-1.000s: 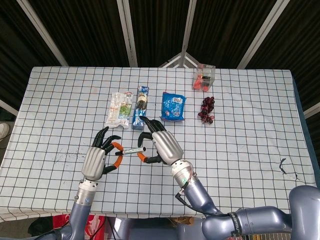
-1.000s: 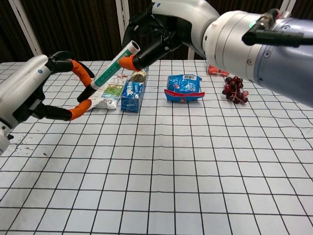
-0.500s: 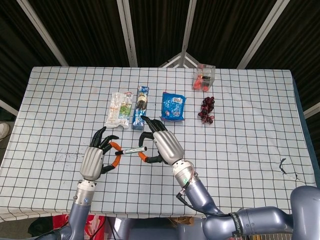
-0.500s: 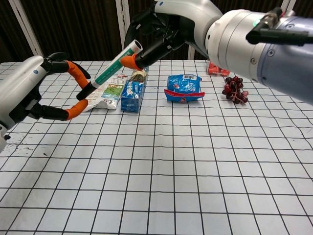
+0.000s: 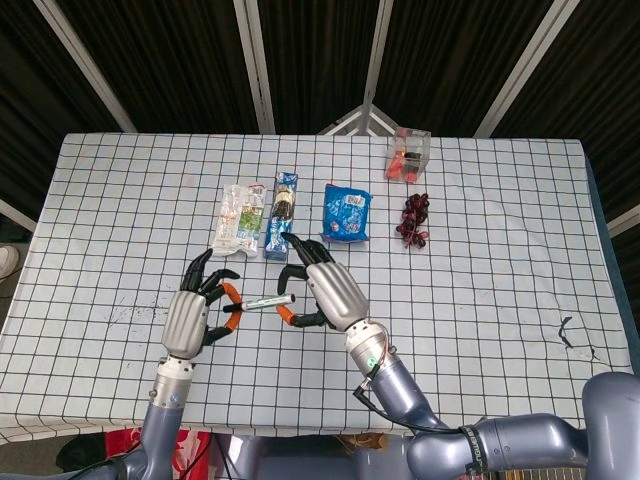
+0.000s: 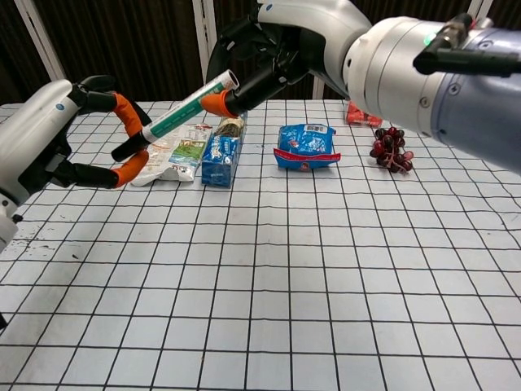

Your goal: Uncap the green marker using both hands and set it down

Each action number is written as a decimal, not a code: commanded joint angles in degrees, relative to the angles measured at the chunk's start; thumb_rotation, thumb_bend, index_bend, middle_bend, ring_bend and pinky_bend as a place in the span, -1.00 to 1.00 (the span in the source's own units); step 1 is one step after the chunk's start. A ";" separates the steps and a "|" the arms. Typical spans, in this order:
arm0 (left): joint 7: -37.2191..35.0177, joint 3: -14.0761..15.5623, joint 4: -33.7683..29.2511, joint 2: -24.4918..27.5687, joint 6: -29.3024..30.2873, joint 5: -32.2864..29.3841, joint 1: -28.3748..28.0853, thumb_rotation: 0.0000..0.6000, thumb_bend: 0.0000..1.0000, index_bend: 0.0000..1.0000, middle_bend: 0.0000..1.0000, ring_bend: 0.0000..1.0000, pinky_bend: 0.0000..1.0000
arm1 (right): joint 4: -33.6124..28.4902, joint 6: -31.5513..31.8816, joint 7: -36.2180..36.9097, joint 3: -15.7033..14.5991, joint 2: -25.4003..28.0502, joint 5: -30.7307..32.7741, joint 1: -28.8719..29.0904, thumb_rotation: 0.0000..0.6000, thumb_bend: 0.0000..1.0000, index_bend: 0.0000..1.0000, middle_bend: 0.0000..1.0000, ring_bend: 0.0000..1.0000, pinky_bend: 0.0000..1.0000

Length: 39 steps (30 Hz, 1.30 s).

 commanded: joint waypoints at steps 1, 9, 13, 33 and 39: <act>0.40 -0.11 0.20 -0.29 0.26 0.05 -0.04 1.00 0.10 0.26 -0.27 -1.00 -0.85 | -0.03 0.00 0.12 -0.04 0.07 -0.07 -0.09 1.00 -0.10 0.83 -0.90 -0.80 -0.90; 1.11 0.03 0.51 -0.44 0.64 -0.48 0.34 1.00 0.10 0.26 -0.28 -1.00 -0.86 | -0.05 0.07 0.54 -0.28 0.40 -0.25 -0.52 1.00 -0.10 0.82 -0.90 -0.80 -0.90; 1.14 0.59 0.72 -0.13 0.42 -0.08 0.29 1.00 0.06 0.04 -0.39 -1.00 -0.86 | 0.00 -0.05 0.60 -0.35 0.40 -0.30 -0.54 1.00 -0.10 0.83 -0.90 -0.80 -0.90; -0.03 1.44 0.74 0.08 0.92 1.36 0.14 1.00 0.05 -0.04 -0.35 -1.00 -0.86 | 0.05 -0.10 0.75 -0.14 0.46 -0.05 -0.58 1.00 -0.10 0.84 -0.90 -0.80 -0.90; -0.04 1.41 1.12 -0.22 1.25 1.43 0.22 1.00 0.05 -0.03 -0.34 -1.00 -0.86 | 0.31 -0.15 0.72 -0.16 0.36 0.17 -0.56 1.00 -0.10 0.84 -0.90 -0.80 -0.90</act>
